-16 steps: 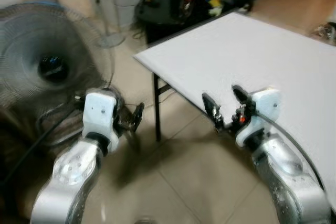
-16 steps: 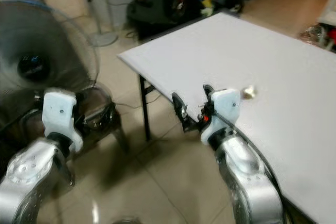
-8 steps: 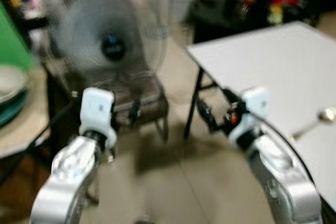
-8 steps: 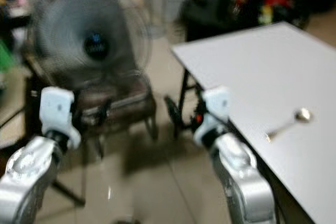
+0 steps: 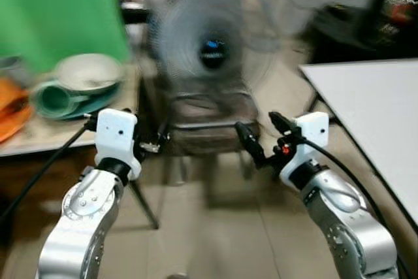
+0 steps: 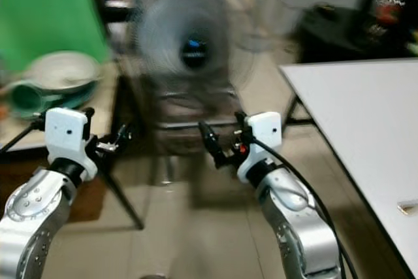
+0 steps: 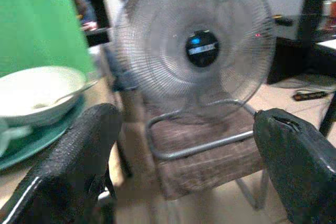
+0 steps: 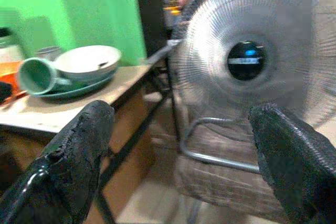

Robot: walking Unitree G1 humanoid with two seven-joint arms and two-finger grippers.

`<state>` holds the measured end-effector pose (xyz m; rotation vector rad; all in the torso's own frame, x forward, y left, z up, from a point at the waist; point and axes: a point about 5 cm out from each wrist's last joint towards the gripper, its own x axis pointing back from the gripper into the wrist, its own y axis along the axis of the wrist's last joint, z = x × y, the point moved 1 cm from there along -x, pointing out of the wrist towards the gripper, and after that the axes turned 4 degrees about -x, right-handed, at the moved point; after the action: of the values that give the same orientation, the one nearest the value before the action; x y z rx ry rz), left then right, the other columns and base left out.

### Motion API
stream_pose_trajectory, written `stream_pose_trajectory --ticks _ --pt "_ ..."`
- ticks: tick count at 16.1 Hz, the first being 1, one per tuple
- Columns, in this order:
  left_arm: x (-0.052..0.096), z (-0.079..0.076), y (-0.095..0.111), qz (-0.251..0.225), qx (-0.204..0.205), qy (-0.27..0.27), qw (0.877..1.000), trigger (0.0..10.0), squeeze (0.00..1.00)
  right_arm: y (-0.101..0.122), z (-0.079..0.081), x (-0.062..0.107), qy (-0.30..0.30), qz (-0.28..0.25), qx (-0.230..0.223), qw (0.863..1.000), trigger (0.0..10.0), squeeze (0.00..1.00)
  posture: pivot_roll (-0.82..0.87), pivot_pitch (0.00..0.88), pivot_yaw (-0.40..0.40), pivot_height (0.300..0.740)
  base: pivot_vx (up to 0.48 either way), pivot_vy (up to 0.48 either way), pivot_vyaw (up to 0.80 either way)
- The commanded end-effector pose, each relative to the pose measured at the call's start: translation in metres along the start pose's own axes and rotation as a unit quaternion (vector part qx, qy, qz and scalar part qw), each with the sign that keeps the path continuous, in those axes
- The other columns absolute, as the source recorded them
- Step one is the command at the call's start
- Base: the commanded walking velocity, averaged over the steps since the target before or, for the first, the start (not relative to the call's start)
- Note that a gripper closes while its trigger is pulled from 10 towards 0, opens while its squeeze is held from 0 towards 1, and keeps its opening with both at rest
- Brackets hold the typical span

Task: Setting the table

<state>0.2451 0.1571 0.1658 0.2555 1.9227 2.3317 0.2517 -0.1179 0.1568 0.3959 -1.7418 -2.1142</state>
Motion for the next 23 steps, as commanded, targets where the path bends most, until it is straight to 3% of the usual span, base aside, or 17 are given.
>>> stream_pose_trajectory --ticks 1,12,16,17,20,23 --pt "0.001 0.001 0.003 -0.006 -0.002 -0.001 1.000 10.0 0.00 0.002 -0.001 -0.001 -0.002 -0.002 -0.004 1.000 10.0 1.00 0.09 0.000 0.033 0.740 0.382 0.000 0.80" --pt "0.004 0.001 0.007 -0.011 -0.014 -0.003 1.000 10.0 0.00 0.003 0.001 -0.006 0.007 -0.005 -0.007 1.000 10.0 1.00 0.10 0.000 0.024 0.740 0.427 0.000 0.80" --pt "0.004 -0.001 0.013 -0.020 -0.037 -0.018 0.999 10.0 0.00 0.017 -0.002 -0.011 0.005 -0.025 -0.007 1.000 10.0 1.00 0.10 0.000 0.025 0.740 0.432 0.000 0.40" --pt "0.004 -0.002 0.014 -0.022 -0.038 -0.023 0.999 10.0 0.00 0.022 -0.003 -0.013 0.013 -0.027 0.003 1.000 10.0 0.00 0.10 0.000 0.025 0.740 0.431 0.000 0.00" --pt "0.005 -0.006 0.016 -0.023 -0.051 -0.049 0.997 10.0 0.00 0.039 -0.008 -0.020 0.038 -0.021 0.038 0.998 10.0 0.00 0.10 0.000 0.026 0.740 0.133 0.000 0.00" --pt "0.006 -0.006 0.017 -0.020 -0.055 -0.064 0.996 10.0 0.00 0.050 -0.025 -0.030 0.025 0.012 0.065 0.998 10.0 0.00 0.10 0.000 0.022 0.740 0.000 0.000 0.00"
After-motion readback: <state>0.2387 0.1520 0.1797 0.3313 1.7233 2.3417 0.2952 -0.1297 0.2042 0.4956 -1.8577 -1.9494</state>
